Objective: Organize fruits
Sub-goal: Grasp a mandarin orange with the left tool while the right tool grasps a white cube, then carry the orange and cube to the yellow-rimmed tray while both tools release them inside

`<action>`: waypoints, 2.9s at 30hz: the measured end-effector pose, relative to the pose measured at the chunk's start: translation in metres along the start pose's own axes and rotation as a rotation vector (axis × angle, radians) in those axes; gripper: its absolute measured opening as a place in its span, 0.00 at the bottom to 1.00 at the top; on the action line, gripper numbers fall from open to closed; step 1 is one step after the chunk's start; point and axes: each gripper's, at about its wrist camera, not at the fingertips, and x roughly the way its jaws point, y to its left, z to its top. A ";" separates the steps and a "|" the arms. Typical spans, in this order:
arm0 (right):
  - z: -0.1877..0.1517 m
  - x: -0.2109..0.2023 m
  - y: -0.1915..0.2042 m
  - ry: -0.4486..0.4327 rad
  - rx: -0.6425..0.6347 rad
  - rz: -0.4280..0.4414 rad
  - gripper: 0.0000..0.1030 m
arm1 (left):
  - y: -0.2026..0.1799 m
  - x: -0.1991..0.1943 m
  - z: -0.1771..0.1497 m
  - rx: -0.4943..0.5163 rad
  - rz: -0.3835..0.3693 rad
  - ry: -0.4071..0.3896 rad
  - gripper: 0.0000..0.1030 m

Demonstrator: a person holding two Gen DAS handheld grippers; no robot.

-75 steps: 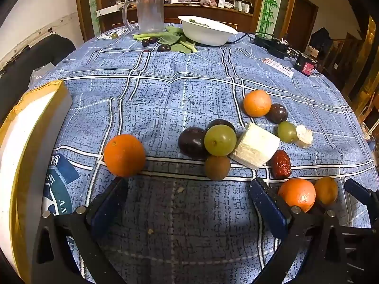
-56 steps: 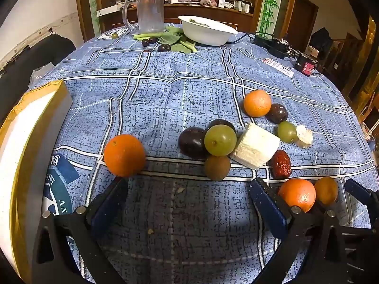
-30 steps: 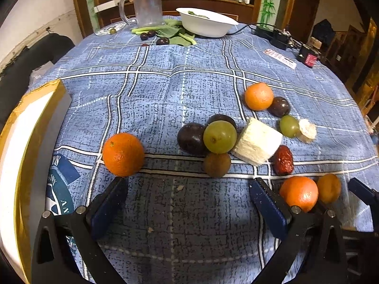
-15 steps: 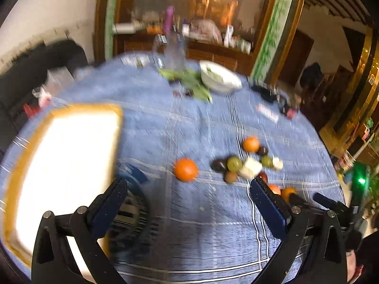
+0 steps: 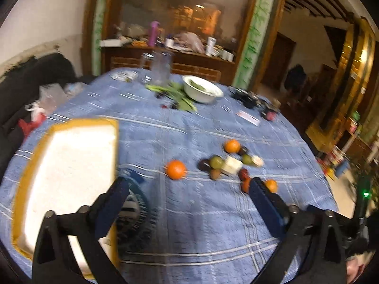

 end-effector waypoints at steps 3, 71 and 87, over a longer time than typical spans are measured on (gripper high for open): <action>-0.007 0.009 0.012 0.014 -0.047 -0.010 0.70 | -0.015 0.010 -0.007 0.050 -0.043 0.028 0.81; 0.007 0.011 0.305 0.003 -0.455 0.437 0.48 | 0.192 -0.027 -0.014 -0.140 0.256 0.023 0.33; -0.045 0.091 0.360 0.140 -0.604 0.390 0.54 | 0.226 -0.008 -0.025 -0.277 0.226 0.066 0.53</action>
